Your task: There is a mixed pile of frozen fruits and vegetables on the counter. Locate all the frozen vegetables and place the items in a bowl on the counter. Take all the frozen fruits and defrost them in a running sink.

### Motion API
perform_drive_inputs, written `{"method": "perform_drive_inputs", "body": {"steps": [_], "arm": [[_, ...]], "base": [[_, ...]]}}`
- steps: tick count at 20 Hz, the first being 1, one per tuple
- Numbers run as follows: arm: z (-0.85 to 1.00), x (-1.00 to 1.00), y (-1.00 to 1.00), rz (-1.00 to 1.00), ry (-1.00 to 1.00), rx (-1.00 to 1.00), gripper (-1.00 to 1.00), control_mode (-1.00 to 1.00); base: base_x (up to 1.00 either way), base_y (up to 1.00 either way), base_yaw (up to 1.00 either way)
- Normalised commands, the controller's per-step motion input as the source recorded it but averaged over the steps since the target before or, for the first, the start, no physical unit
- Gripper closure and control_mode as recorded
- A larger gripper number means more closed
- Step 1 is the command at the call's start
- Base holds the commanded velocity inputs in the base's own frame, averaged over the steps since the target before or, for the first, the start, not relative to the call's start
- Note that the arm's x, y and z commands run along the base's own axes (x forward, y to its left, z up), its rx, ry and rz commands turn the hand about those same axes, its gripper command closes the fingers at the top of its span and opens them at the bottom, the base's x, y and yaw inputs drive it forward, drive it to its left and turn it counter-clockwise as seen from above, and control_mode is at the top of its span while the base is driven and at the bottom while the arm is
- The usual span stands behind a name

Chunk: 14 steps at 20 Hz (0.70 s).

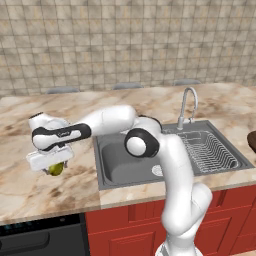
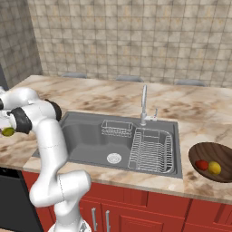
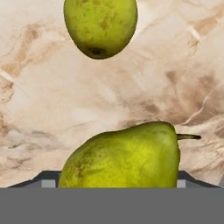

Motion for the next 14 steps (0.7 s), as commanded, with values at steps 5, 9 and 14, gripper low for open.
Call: {"method": "perform_drive_inputs", "body": {"steps": [5, 9, 14], "arm": [[0.18, -0.26, -0.73, -0.02, 0.01, 0.02, 1.0, -1.0], [0.17, -0.21, -0.91, -0.03, 0.0, 0.12, 1.0, -1.0], [-0.04, 0.01, -0.95, -0.04, 0.0, 0.16, 1.0, -1.0]], "base": [[0.0, 0.0, 0.0], [0.0, 0.0, 0.0], [0.0, 0.0, 0.0]]}}
